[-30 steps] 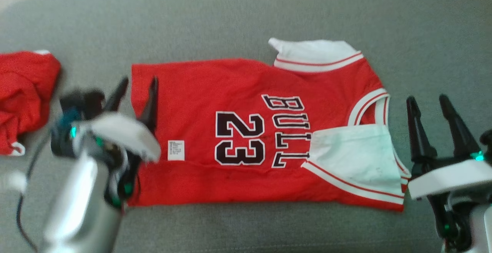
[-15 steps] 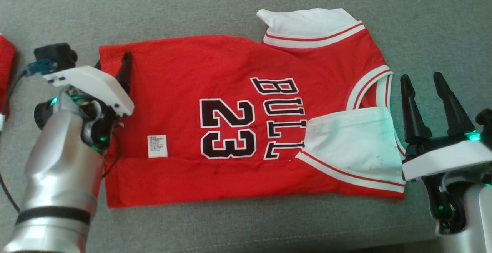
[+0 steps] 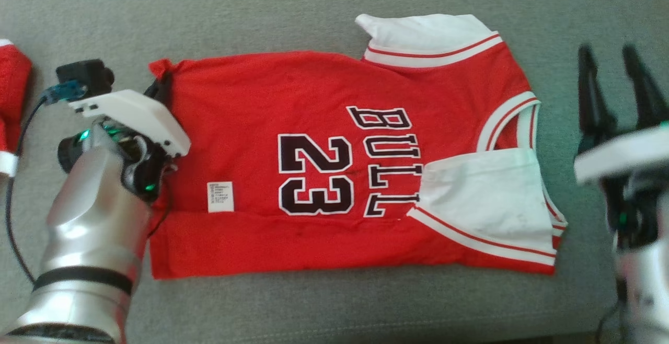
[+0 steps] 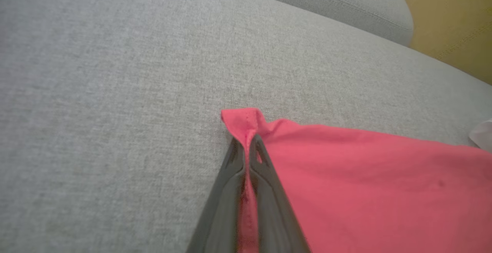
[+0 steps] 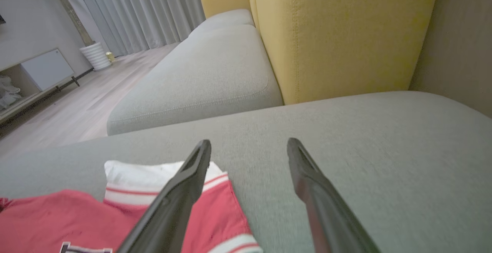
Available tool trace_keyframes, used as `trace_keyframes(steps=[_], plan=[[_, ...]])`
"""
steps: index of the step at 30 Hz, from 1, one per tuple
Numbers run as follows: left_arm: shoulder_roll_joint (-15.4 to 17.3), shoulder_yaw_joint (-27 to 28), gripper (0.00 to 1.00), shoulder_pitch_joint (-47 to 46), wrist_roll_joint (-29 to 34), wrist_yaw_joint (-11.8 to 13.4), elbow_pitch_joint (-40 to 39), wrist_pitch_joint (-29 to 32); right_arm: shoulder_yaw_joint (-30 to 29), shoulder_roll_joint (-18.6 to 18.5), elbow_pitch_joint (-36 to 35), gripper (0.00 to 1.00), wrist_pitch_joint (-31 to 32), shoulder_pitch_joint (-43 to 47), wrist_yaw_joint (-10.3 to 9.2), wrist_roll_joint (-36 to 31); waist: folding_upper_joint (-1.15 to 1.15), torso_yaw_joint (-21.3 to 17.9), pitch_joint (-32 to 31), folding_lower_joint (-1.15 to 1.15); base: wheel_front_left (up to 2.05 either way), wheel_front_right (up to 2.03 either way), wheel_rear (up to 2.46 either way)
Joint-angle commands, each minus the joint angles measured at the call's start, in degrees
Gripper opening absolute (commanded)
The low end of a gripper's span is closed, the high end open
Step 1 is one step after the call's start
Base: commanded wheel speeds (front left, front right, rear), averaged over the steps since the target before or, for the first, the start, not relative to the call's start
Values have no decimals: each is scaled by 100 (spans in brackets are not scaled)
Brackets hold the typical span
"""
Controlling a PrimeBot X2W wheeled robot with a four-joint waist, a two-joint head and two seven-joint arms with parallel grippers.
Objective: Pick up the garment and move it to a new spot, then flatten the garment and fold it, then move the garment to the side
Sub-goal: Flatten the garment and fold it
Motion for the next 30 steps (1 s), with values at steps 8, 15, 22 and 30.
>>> trace_keyframes(steps=[8,15,22,30], plan=[[-252,-155,0,-621,59,-97,134,-296,769,-501,1707,100,65,-1877,42,354,0,536,181,0,0,0,0],[-454,-366,0,-809,36,-143,412,-490,1822,-596,3316,100,467,-2915,42,509,0,770,260,0,0,0,0],[-543,-527,0,-915,-14,-164,674,-644,2482,-680,4348,100,1033,-3392,42,689,0,830,265,0,0,0,0],[-538,-616,0,-1009,-100,-177,853,-855,2919,-799,4538,0,906,-3636,42,1095,0,805,342,0,0,0,0]])
